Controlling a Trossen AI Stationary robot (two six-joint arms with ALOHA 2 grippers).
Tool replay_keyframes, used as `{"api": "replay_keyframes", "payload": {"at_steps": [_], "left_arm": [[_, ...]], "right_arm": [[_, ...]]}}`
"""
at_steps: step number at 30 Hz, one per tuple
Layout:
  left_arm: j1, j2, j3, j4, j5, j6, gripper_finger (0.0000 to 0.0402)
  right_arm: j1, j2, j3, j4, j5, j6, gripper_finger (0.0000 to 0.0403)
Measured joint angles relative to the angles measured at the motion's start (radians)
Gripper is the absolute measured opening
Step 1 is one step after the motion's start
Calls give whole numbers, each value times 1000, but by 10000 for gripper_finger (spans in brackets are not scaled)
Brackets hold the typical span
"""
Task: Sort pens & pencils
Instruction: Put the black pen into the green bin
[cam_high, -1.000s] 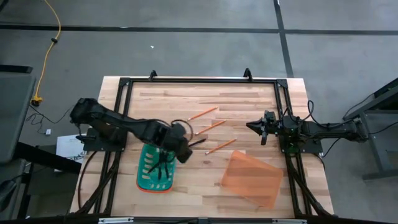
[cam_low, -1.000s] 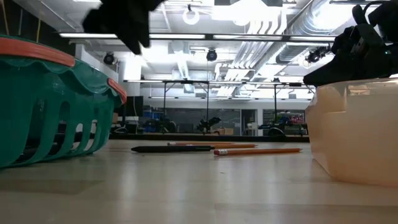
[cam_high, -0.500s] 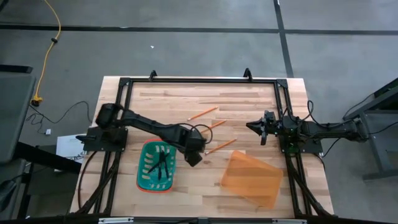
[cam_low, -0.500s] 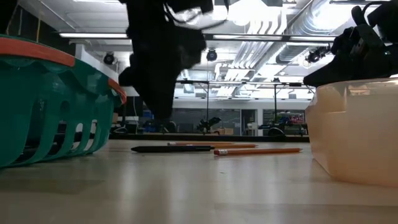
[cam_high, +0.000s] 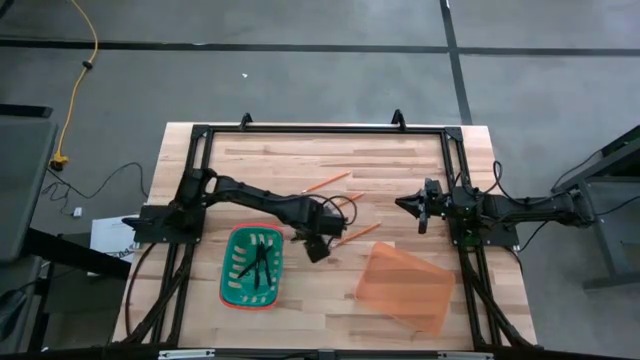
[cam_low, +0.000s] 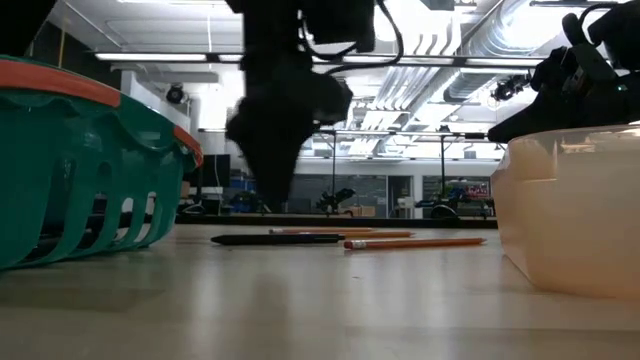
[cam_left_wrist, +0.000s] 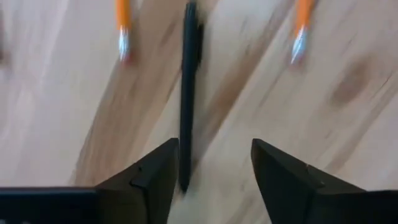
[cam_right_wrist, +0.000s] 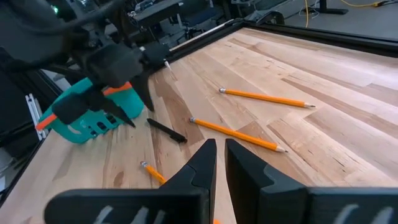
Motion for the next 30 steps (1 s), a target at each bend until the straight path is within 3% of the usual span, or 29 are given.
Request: {"api": "replay_keyframes", "payload": {"at_steps": [6,20,30], "left_arm": [[29,50,-1,24,4,45,199],[32,103,-9,36,-30,76,124],[32,100,-44,80,5,114,79]], "right_arm": [[0,10,0,-1,0,0,25],[0,27,0,-1,0,0,25],[0,28,0,-1,0,0,25]]}}
